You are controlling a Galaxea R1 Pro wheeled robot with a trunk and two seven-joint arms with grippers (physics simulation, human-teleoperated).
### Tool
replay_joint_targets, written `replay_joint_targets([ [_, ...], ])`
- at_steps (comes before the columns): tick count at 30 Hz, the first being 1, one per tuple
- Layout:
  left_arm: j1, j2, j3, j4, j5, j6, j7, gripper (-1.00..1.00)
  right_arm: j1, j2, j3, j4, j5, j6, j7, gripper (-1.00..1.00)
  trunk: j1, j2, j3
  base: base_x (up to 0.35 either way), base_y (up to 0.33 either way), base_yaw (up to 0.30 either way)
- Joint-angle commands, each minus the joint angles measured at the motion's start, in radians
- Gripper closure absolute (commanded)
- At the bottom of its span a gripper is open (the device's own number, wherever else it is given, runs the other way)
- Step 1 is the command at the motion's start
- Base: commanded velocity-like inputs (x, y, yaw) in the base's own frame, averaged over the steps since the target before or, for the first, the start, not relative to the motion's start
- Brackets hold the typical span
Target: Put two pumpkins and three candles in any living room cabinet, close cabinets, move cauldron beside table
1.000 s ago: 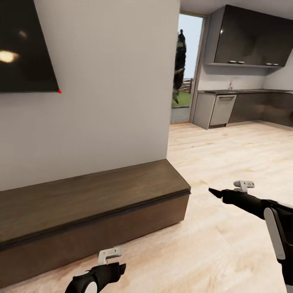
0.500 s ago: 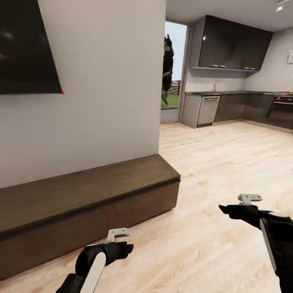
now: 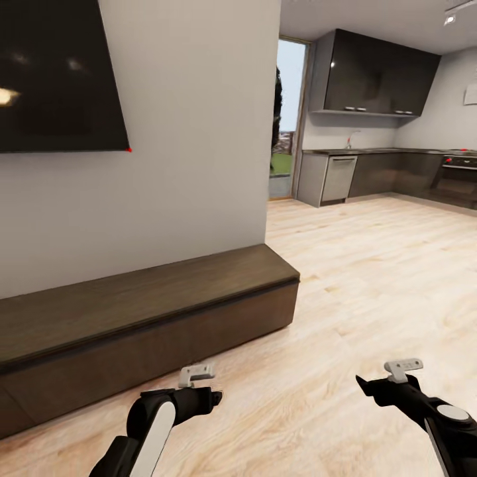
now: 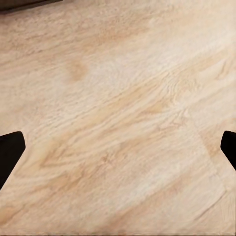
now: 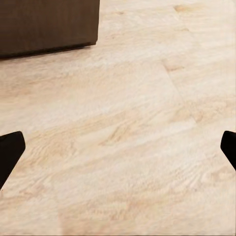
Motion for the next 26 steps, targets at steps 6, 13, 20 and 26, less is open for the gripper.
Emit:
replay_joint_targets([
  [6, 0.004, 0.001, 0.000, 0.000, 0.011, 0.001, 0.010, -1.00, 0.007, 0.001, -0.001, 0.113, 0.010, -0.007, 0.010, -1.00, -0.001, 0.000, -0.001, -0.227, 0.184, 0.000],
  [13, 0.010, 0.005, 0.000, 0.003, 0.009, -0.002, 0.012, -1.00, 0.017, 0.027, -0.001, 0.223, 0.012, -0.012, 0.014, -1.00, -0.001, 0.000, -0.001, -0.049, 0.041, 0.000],
  [20, 0.011, 0.009, 0.000, 0.003, 0.009, -0.017, 0.011, -1.00, 0.019, 0.031, -0.001, 0.224, 0.012, -0.001, 0.008, -1.00, -0.001, 0.000, -0.001, -0.005, 0.004, 0.000],
  [26, 0.013, 0.013, 0.000, 0.004, 0.009, -0.027, 0.009, -1.00, 0.019, 0.031, -0.001, 0.224, 0.013, 0.002, 0.006, -1.00, -0.001, 0.000, -0.001, 0.000, 0.000, 0.000],
])
